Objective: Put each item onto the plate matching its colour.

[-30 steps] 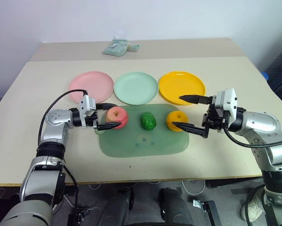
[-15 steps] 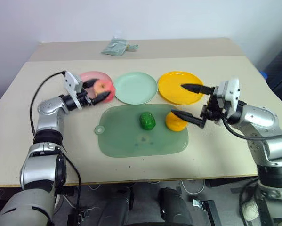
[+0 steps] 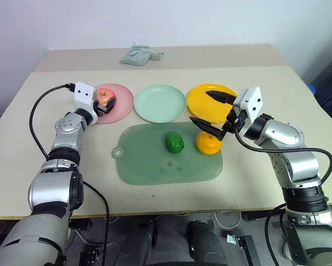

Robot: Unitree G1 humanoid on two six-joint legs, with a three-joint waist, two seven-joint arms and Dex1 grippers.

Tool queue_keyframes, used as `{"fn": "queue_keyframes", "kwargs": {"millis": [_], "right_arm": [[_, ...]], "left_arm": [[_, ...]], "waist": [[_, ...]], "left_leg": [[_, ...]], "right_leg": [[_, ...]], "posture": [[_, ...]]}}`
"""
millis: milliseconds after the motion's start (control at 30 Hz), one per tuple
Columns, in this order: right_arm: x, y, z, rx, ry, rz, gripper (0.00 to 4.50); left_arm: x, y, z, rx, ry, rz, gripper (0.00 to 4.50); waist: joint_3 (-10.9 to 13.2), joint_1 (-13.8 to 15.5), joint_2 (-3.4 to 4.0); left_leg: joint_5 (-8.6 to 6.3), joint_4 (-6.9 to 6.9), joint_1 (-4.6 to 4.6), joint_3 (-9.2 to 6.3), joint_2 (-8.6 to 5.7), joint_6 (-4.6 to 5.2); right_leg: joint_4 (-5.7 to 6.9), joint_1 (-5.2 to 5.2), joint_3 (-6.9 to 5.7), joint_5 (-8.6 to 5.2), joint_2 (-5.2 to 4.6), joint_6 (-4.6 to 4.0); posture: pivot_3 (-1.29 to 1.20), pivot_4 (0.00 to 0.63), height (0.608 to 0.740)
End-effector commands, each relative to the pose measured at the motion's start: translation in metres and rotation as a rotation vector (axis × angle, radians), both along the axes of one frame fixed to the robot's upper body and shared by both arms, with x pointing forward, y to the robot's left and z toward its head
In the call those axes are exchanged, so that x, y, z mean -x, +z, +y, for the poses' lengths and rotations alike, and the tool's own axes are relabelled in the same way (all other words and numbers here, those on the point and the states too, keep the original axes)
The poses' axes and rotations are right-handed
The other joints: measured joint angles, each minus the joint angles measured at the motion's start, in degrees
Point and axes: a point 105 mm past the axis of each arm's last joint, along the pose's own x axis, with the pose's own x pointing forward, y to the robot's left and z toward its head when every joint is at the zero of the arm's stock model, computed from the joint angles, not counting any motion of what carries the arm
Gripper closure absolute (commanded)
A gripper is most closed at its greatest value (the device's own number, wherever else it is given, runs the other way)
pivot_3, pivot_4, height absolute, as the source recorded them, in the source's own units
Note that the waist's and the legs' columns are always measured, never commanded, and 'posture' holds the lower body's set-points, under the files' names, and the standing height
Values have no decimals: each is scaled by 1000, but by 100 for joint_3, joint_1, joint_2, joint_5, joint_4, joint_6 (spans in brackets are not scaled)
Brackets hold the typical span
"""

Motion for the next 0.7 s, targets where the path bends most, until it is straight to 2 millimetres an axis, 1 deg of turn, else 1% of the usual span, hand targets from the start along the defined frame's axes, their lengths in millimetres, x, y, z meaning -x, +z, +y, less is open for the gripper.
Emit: {"fn": "queue_keyframes", "kwargs": {"millis": [33,100,167,233,333,433,467,533,567,633,700], "right_arm": [[11,11,3,6,44,-45,0],[13,9,3,9,51,-37,0],[12,11,2,1,43,-40,0],[11,13,0,-5,37,-44,0],[11,15,-3,-9,39,-44,0],[14,15,-4,-8,54,-36,0],[14,15,-4,-8,56,-34,0],[17,13,-6,3,72,-16,0],[19,14,-6,5,76,-15,0],[20,14,-5,6,80,-14,0],[22,14,-3,5,87,-15,0]], "left_arm": [[-3,20,-2,-5,-14,-47,17],[-3,26,-3,-9,-20,-82,17],[-1,37,-6,-3,-49,-132,17],[2,48,-12,37,-124,-161,17],[7,64,-19,-16,-195,-235,17],[17,74,-35,60,-363,-266,17],[19,75,-37,67,-389,-270,17],[34,73,-54,66,-576,-271,17],[44,68,-65,83,-702,-234,17],[62,60,-78,85,-878,-187,17],[73,51,-85,101,-977,-115,17]], "waist": [[0,-4,0],[0,-3,0],[0,-1,0],[0,1,0],[0,2,0],[0,3,0],[0,3,0],[0,0,0],[0,0,0],[0,-17,0],[-1,-43,1]], "left_leg": [[0,0,0,1,0,0],[0,-1,0,1,0,0],[0,0,0,1,0,0],[0,1,0,1,0,0],[0,1,0,1,1,0],[0,2,0,2,1,0],[0,3,0,3,1,0],[0,3,0,2,1,0],[0,2,0,2,1,0],[0,2,0,5,2,1],[-1,1,2,7,4,1]], "right_leg": [[0,0,0,0,0,0],[0,0,0,0,0,0],[0,0,0,0,0,0],[0,1,1,1,0,0],[0,0,1,1,0,-1],[0,1,1,1,-1,-1],[-1,2,2,1,-1,-1],[-1,2,2,1,-1,-1],[-1,1,2,1,-1,-1],[-2,3,2,1,-1,-1],[0,3,6,1,0,-1]], "posture": [[0,150,740],[0,150,740],[0,150,740],[0,150,740],[0,150,740],[0,150,740],[0,150,740],[0,150,740],[0,150,740],[0,150,740],[0,150,740]]}}
